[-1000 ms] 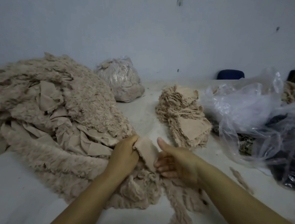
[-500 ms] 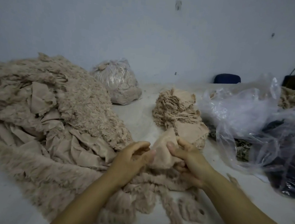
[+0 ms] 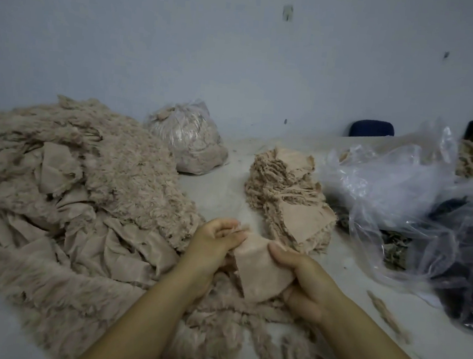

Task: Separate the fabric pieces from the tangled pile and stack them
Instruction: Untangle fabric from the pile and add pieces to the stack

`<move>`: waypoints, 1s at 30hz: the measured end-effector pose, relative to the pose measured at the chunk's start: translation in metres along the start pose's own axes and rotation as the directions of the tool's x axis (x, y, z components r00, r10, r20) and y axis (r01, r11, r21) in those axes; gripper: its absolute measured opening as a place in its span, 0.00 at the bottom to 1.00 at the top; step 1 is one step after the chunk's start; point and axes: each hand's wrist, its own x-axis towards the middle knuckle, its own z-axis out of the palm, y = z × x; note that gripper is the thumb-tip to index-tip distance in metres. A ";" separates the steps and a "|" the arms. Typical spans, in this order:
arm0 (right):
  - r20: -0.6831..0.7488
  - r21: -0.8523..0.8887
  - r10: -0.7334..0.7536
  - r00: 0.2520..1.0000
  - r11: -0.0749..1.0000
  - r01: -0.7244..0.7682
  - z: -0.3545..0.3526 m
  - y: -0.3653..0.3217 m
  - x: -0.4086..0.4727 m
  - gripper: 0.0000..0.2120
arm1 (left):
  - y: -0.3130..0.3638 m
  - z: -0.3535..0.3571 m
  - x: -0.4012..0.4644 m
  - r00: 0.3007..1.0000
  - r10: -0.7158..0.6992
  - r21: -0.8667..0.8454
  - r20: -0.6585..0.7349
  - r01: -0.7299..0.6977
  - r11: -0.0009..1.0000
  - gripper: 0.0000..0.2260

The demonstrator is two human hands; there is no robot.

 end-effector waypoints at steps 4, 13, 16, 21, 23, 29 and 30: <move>-0.066 -0.155 -0.062 0.996 0.987 0.052 -0.006 -0.002 0.000 0.21 | -0.005 0.005 0.003 0.999 -0.012 -0.019 0.032 0.013 1.000 0.06; -0.008 -0.553 -0.343 0.939 0.784 0.281 -0.002 -0.019 0.006 0.04 | -0.004 0.018 0.012 0.990 0.083 0.214 0.115 -0.106 0.971 0.16; -0.168 -0.400 -0.427 0.889 0.854 0.334 -0.009 -0.033 0.016 0.05 | -0.009 0.026 0.013 0.985 0.021 0.180 0.170 -0.052 0.982 0.18; -0.324 -0.545 -0.563 0.760 0.768 0.336 -0.041 -0.071 0.051 0.07 | 0.005 0.055 0.061 0.999 0.037 0.036 -0.010 -0.036 0.999 0.06; -0.367 -0.620 -0.577 0.730 0.737 0.271 -0.057 -0.086 0.070 0.09 | 0.010 0.069 0.081 0.998 0.039 0.049 -0.048 -0.037 0.998 0.08; -0.257 -0.899 -0.806 0.534 0.402 0.175 -0.061 -0.060 0.061 0.06 | 0.018 0.038 0.082 0.998 0.022 0.195 0.061 -0.034 0.980 0.05; -0.117 -0.883 -0.781 0.613 0.364 0.296 -0.051 -0.041 0.050 0.05 | 0.018 0.024 0.070 0.988 0.049 0.242 0.145 -0.083 0.967 0.05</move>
